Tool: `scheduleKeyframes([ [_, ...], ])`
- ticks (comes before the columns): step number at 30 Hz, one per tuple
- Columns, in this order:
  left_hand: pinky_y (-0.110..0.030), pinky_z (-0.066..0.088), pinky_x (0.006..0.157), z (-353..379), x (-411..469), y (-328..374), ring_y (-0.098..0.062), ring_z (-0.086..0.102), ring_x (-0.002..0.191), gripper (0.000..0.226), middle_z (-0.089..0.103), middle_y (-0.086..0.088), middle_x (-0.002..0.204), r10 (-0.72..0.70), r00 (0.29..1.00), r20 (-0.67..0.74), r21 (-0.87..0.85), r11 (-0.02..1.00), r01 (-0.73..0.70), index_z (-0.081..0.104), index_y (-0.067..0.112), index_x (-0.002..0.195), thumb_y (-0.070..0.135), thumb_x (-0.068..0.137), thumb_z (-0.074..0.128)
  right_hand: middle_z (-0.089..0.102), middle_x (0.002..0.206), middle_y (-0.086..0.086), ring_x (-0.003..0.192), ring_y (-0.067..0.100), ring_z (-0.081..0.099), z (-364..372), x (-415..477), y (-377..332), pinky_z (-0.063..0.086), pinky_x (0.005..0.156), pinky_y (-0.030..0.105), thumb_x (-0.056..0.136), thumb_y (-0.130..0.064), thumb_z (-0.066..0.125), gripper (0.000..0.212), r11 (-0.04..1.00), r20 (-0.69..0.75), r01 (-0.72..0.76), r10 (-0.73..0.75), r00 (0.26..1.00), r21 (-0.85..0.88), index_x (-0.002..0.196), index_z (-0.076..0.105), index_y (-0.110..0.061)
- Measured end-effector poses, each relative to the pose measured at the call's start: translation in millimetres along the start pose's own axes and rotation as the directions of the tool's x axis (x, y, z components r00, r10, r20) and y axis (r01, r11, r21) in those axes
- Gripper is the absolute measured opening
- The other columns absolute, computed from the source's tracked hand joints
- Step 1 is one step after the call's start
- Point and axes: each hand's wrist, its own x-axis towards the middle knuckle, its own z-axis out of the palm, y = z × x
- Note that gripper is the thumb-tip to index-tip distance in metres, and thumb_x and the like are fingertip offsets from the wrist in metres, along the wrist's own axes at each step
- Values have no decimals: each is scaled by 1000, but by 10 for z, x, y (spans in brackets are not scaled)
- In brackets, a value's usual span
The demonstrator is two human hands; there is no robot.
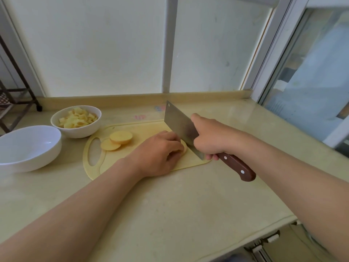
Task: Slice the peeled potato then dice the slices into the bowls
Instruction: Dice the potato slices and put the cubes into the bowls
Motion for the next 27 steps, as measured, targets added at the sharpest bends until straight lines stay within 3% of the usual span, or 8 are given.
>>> scheduleKeyframes([
  [5, -32, 47, 77, -2, 3, -5, -24, 56, 83, 14, 62, -3, 97, -2, 1000, 2, -9, 1000, 2, 71, 11, 94, 20, 89, 61, 69, 79, 19, 46, 24, 59, -10, -97, 1, 46, 41, 25, 84, 3, 40, 63, 999, -35, 10, -9, 999, 32, 140, 29, -23],
  [8, -35, 47, 77, -8, 5, -3, -24, 54, 84, 13, 59, -3, 96, -4, 1000, 19, -3, 1000, 4, 69, 13, 95, 21, 91, 59, 71, 83, 18, 46, 23, 61, -8, -133, -54, 52, 44, 27, 85, 3, 39, 92, 999, -40, 25, -24, 999, 30, 159, 7, -40],
  [11, -37, 47, 77, -9, 3, -6, -24, 51, 84, 14, 55, -2, 97, -4, 1000, 31, -10, 1000, 5, 66, 16, 99, 23, 92, 57, 71, 82, 17, 46, 23, 61, 6, -170, -108, 53, 44, 27, 83, 6, 40, 106, 999, -25, 29, -28, 999, 14, 160, -8, -50],
  [27, -40, 47, 81, -21, 0, 26, -23, 49, 88, 27, 52, -3, 102, -41, 996, 83, 23, 999, 39, 64, 16, 110, 30, 93, 47, 72, 77, 18, 45, 23, 59, 0, -318, -136, 50, 44, 28, 84, 11, 43, 116, 1000, 34, -1, 0, 999, 12, 153, -15, -62],
])
